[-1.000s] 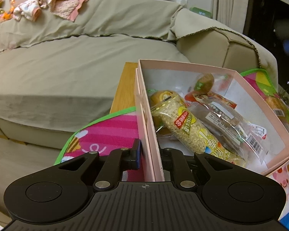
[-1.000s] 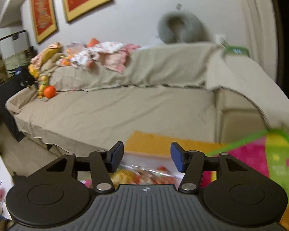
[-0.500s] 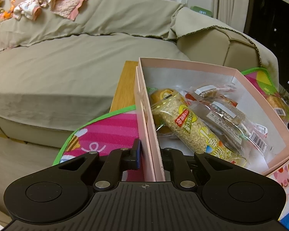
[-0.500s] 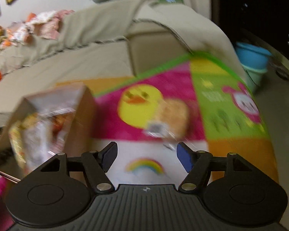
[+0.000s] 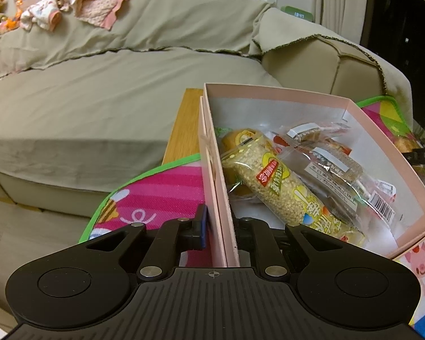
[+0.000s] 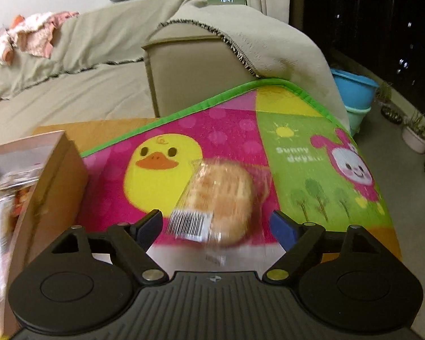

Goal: Organize objects
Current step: 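Grasp the bagged bread roll with the right gripper, then carry the bread roll into the pink box and release it with the right gripper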

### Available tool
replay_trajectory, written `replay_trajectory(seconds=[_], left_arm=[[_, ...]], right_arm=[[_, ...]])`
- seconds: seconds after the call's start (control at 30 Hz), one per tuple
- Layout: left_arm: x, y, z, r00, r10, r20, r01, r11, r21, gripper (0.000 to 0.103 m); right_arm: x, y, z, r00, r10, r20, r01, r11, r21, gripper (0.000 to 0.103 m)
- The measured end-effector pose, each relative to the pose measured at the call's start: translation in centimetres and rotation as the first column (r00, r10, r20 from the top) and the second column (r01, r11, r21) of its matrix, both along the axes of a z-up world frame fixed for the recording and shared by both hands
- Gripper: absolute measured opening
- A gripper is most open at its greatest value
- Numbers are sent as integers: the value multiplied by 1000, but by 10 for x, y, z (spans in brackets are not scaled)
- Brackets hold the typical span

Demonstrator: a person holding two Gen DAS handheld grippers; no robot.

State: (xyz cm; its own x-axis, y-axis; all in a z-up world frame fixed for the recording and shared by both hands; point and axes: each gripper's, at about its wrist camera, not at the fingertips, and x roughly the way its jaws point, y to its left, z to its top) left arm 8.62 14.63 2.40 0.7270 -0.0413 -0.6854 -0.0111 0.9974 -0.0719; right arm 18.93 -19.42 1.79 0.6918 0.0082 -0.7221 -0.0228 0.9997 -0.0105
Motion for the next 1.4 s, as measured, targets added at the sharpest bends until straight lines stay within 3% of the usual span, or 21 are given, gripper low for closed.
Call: replay_trajectory(seconds=[0.1, 0.17, 0.27, 0.47, 0.73, 0.9, 1.0, 1.2, 1.4], left_arm=[[0, 0, 0, 1000, 0, 0, 0, 1000, 0, 14], [0, 0, 0, 1000, 0, 1, 0, 1000, -1, 14], [0, 0, 0, 1000, 1, 1, -1, 1000, -1, 14], [0, 0, 0, 1000, 0, 0, 0, 1000, 0, 14], [1, -1, 1, 1000, 3, 2, -3, 1000, -4, 14], [1, -1, 2, 1000, 4, 3, -4, 1000, -6, 14], [1, -1, 2, 1000, 3, 4, -3, 1000, -9, 14], [1, 1, 2, 1000, 3, 6, -3, 1000, -17, 14], [0, 1, 2, 1000, 3, 7, -3, 1000, -19, 14]], right_arm=[[10, 3, -4, 1000, -1, -2, 1, 1000, -16, 80], [10, 3, -4, 1000, 14, -6, -15, 1000, -26, 64], [2, -1, 0, 999, 32, -6, -32, 999, -22, 57], [-31, -11, 11, 998, 56, -7, -56, 998, 1, 56], [-114, -14, 46, 990, 137, 27, -138, 990, 30, 56], [-161, 3, 69, 966, 257, 42, -258, 966, 32, 56], [-175, 18, 97, 941, 322, 107, -330, 942, 63, 56], [-160, 58, 158, 878, 388, 280, -432, 894, 116, 56], [-116, 110, 165, 861, 401, 314, -462, 874, 149, 56]])
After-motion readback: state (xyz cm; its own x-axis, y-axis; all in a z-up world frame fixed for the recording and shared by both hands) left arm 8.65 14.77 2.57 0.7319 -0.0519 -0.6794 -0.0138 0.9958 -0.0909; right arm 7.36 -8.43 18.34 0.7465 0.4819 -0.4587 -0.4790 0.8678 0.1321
